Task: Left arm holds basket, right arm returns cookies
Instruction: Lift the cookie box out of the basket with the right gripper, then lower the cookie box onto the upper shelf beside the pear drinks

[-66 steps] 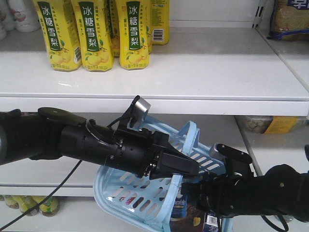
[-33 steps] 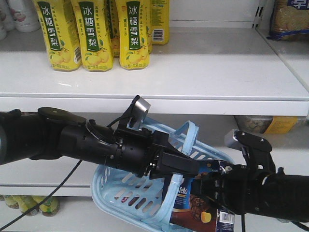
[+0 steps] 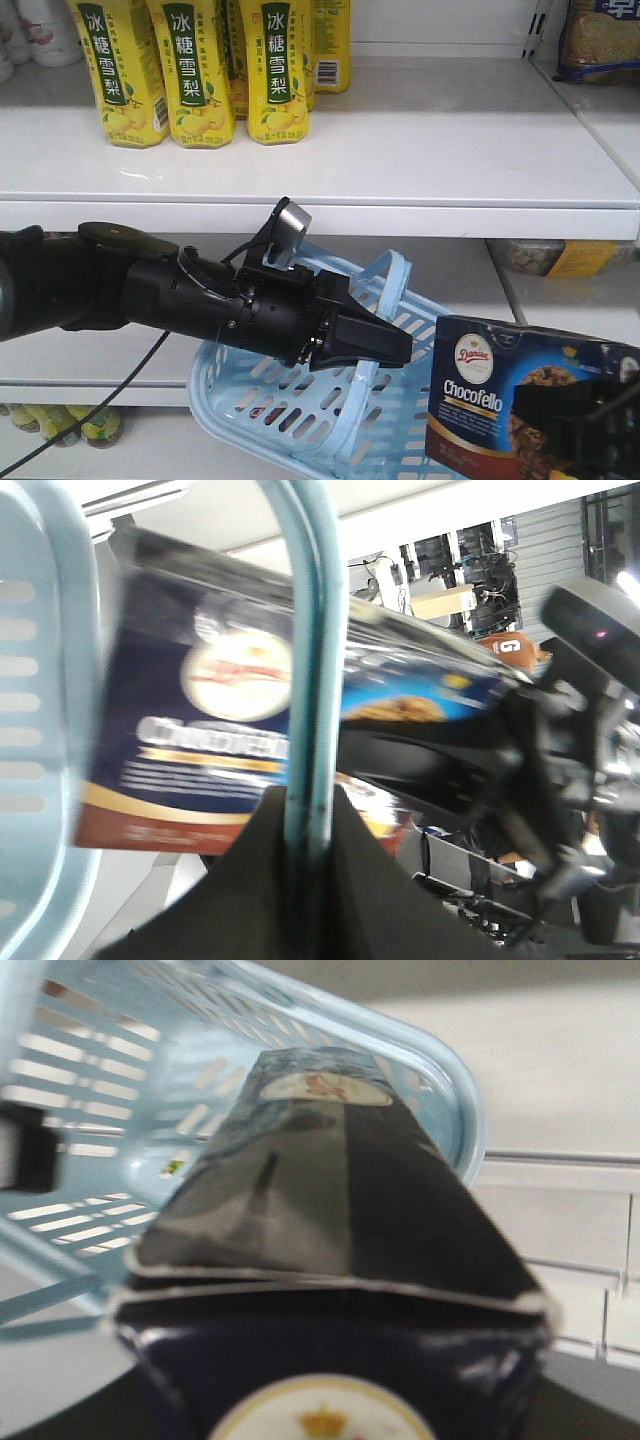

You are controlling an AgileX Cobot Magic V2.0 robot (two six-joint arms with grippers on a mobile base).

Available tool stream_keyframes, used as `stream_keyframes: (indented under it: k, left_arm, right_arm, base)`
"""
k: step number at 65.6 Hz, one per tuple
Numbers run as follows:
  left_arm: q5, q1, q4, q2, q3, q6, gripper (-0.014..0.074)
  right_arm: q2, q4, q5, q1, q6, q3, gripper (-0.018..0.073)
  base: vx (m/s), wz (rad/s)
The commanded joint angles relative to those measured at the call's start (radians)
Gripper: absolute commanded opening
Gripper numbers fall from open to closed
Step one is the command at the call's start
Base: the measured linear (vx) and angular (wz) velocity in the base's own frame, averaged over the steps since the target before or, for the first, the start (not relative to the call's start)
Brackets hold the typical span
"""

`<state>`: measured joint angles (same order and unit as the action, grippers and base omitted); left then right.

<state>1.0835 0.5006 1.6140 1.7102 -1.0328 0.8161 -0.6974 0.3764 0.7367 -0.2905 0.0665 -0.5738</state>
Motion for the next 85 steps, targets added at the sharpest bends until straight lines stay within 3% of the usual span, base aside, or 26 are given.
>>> stream_keyframes:
  k: [1,13,26,47,59,73,85]
  left_arm:
    - [-0.031,-0.013,0.158,-0.052,-0.044,0.026,-0.0003]
    - [-0.031,-0.013,0.158,-0.052,-0.044,0.026,-0.0003]
    - [-0.031,-0.013,0.158,-0.052,-0.044,0.026,-0.0003]
    - [-0.031,-0.013,0.158,-0.052,-0.044,0.026,-0.0003]
    - [-0.031,-0.013,0.158,-0.052,-0.044,0.026,-0.0003]
    - [-0.031,-0.013,0.158,-0.051,-0.044,0.026,-0.0003]
    - [-0.031,-0.013,0.158,-0.051,-0.044,0.026,-0.0003]
  right_arm:
    - [0.096,0.005,0.012,0.012,-0.006,-0.098,0.0119]
    - [0.14,-0.107,0.003,0.012,0.03,-0.258,0.0123]
    - [0.044,-0.285,-0.121,0.012,0.053,-0.368,0.0126]
    - [-0.245,-0.513,-0.524,0.012,0.135,-0.384,0.0133]
    - [-0.391,-0.562,-0.711,0.012,0.175,-0.391,0.0133]
    - [-0.511,-0.562,-0.634,0.013,0.174,-0.478,0.0133]
    - [-0.508,-0.59,-0.648,0.013,0.173,-0.555,0.0133]
  base:
    - [0.0,0.0]
    - [0.0,0.0]
    - [0.0,0.0]
    - [0.0,0.0]
    - [0.0,-0.01]
    - [0.0,0.0]
    - [0.0,0.0]
